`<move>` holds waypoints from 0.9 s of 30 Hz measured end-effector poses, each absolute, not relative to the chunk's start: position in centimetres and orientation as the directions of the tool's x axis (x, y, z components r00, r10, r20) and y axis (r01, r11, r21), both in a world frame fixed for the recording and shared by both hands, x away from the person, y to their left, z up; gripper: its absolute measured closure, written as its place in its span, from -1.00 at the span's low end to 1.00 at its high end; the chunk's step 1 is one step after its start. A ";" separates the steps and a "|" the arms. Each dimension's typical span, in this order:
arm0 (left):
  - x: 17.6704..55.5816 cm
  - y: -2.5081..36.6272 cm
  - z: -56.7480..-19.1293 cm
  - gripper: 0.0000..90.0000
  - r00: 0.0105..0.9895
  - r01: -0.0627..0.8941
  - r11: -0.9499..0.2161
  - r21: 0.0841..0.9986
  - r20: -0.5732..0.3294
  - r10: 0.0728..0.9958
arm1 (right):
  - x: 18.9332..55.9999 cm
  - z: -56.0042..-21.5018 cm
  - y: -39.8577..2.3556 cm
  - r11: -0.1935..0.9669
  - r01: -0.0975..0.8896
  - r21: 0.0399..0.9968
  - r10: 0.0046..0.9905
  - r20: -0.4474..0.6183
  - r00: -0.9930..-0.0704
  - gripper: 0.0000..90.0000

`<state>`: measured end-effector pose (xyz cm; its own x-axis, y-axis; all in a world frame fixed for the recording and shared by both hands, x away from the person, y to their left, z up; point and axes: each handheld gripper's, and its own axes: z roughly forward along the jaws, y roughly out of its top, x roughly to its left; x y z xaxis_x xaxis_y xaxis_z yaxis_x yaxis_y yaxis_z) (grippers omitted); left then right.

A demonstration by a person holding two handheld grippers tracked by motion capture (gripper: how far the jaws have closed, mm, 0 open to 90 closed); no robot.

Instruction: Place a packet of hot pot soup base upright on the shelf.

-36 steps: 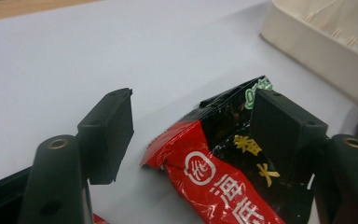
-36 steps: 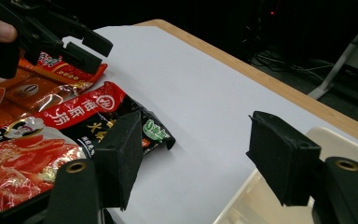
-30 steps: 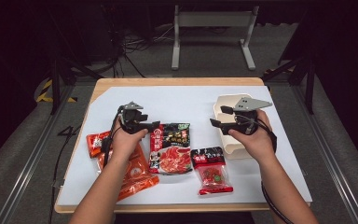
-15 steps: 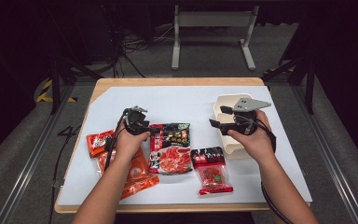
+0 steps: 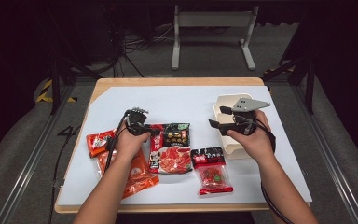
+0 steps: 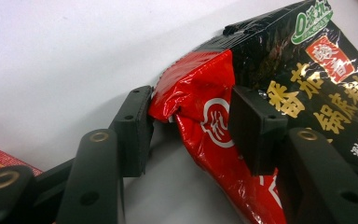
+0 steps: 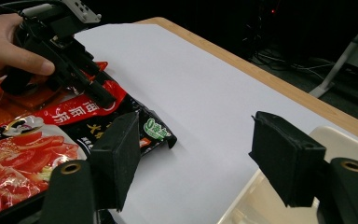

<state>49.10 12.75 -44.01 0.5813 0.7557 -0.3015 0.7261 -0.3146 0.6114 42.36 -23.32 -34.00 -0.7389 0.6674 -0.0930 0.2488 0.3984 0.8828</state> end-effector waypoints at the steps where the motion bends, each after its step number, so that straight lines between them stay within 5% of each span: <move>1: 49.1 12.8 -44.0 0.19 0.578 0.729 -0.310 0.610 -0.306 0.756 | 42.3 -34.0 -23.3 0.399 0.248 0.883 0.667 -0.094 -0.739 -0.27; 9: 49.3 13.1 -44.2 0.76 0.560 0.769 -0.274 0.578 -0.402 0.724 | 42.3 -34.1 -23.2 0.401 0.249 0.882 0.666 -0.094 -0.740 -0.27; 27: 47.8 13.2 -41.6 0.90 0.576 0.728 -0.233 0.645 -0.391 0.717 | 42.3 -33.9 -23.5 0.396 0.249 0.884 0.669 -0.092 -0.738 -0.25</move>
<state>47.75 13.17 -41.63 0.5764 0.7173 -0.3914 0.7279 -0.2329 0.6450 42.32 -23.47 -33.91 -0.7379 0.6687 -0.0916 0.2493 0.3961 0.8837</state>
